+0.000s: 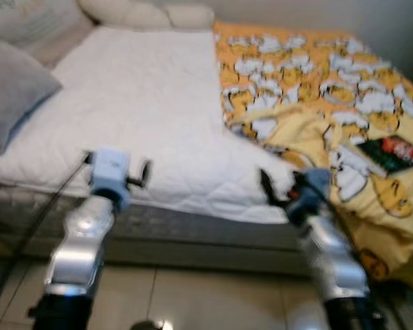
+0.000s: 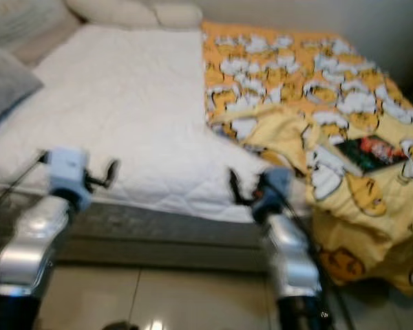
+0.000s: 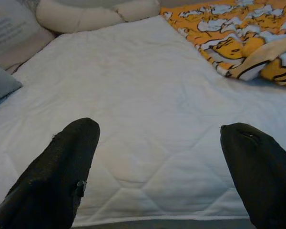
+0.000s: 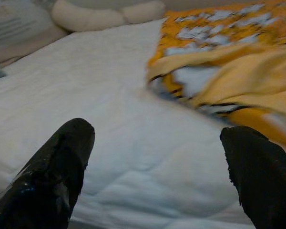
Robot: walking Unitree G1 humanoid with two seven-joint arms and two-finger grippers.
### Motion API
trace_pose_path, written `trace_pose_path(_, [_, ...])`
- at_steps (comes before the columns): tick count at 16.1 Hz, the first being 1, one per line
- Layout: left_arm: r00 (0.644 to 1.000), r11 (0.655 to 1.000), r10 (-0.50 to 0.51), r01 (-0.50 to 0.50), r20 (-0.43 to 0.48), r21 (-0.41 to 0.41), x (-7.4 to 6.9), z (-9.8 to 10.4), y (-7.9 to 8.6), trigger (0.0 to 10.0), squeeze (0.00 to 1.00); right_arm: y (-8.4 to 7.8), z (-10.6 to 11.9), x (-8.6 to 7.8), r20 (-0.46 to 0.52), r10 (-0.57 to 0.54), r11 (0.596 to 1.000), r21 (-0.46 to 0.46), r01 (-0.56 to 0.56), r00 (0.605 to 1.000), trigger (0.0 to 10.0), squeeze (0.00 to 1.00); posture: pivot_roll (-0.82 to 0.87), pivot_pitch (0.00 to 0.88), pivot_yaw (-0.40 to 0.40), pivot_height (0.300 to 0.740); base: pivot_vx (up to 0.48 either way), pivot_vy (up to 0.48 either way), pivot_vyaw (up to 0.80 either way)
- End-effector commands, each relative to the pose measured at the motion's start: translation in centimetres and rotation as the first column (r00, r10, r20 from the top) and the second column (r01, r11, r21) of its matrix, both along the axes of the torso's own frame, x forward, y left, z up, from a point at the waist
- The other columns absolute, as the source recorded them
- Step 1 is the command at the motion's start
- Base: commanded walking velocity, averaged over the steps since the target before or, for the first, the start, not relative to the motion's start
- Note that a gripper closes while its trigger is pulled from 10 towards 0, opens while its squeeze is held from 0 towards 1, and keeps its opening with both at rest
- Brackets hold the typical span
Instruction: Clean up the room
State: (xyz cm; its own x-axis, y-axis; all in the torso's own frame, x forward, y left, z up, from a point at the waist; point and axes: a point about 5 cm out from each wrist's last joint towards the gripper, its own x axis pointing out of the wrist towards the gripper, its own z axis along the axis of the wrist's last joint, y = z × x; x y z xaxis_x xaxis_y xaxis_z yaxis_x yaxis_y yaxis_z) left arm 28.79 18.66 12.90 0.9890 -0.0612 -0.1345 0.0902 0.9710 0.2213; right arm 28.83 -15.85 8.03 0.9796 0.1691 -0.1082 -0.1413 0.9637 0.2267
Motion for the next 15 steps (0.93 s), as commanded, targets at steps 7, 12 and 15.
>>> trace_pose_path(7, [0.999, 0.999, 0.036, -0.035, -0.006, 0.027, -0.14, -0.19, 1.08, 10.0, 1.00, 0.54, 0.62, 0.42, 0.025, 0.014, 1.000, -0.007, -0.014, 1.000, 10.0, 1.00, -0.01, 0.000, -0.031, 0.740, 0.000, -0.371, 0.64])
trace_pose_path(12, [0.999, 0.999, 0.038, -0.038, -0.008, 0.034, -0.14, -0.26, 1.11, 10.0, 1.00, 0.41, 0.59, 0.45, 0.024, 0.009, 1.000, -0.011, -0.009, 1.000, 10.0, 1.00, -0.01, 0.000, -0.031, 0.740, 0.000, -0.370, 0.64])
trace_pose_path(15, [0.999, 0.999, 0.040, -0.039, -0.008, 0.037, -0.13, -0.29, 1.13, 10.0, 1.00, 0.25, 0.51, 0.47, 0.021, 0.001, 1.000, -0.014, 0.000, 1.000, 10.0, 1.00, -0.02, 0.000, -0.031, 0.740, 0.000, -0.370, 0.35])
